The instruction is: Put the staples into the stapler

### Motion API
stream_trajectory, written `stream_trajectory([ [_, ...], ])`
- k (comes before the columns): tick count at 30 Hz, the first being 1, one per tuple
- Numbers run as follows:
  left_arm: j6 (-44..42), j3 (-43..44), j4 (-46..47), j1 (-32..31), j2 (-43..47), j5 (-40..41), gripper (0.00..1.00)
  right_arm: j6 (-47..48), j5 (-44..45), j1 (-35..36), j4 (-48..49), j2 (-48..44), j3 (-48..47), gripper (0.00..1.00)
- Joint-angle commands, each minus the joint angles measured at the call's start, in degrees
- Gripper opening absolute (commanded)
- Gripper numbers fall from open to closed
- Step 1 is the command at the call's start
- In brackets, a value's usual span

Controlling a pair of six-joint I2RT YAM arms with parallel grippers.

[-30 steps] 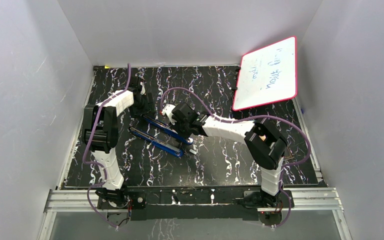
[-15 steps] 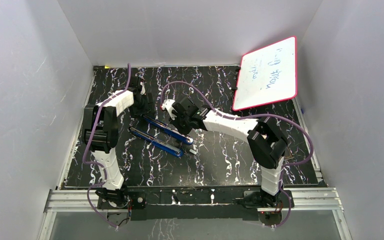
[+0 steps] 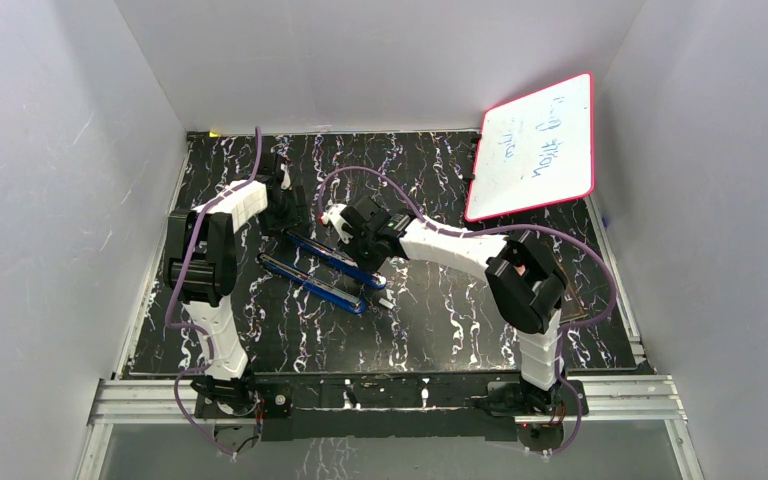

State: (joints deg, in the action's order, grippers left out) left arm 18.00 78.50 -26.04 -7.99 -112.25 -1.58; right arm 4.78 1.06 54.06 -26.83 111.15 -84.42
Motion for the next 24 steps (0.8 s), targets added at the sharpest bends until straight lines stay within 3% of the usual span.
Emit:
stream_trajectory([
  [1, -0.2, 1.3, -1.6, -0.2, -0.5, -1.6, 0.71, -0.4, -0.3, -0.1, -0.6, 0.8, -3.5, 0.00],
  [24, -0.2, 1.3, -1.6, -0.2, -0.5, -1.7, 0.71, -1.1, 1.0, -0.1, -2.7, 2.5, -4.7, 0.00],
])
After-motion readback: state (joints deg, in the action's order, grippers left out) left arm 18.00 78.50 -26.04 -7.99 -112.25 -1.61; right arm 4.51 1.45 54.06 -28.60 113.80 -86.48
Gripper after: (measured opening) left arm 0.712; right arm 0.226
